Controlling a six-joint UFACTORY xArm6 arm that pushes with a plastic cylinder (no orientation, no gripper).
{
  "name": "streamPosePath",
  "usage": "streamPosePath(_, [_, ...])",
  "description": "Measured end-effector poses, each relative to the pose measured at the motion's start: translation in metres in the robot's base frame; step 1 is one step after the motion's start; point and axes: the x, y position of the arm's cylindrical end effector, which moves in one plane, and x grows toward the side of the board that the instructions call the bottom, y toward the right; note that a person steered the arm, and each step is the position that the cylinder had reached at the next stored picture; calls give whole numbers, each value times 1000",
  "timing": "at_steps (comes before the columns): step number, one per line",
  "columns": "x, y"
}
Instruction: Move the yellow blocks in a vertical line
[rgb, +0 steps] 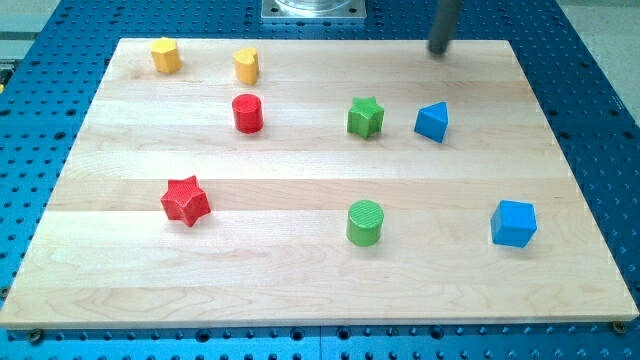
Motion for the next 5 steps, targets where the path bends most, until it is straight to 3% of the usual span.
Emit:
streamPosePath(2, [30,-170])
streamPosePath(3, [49,-219])
streamPosePath(4, [105,-272])
streamPosePath(5, [98,-300])
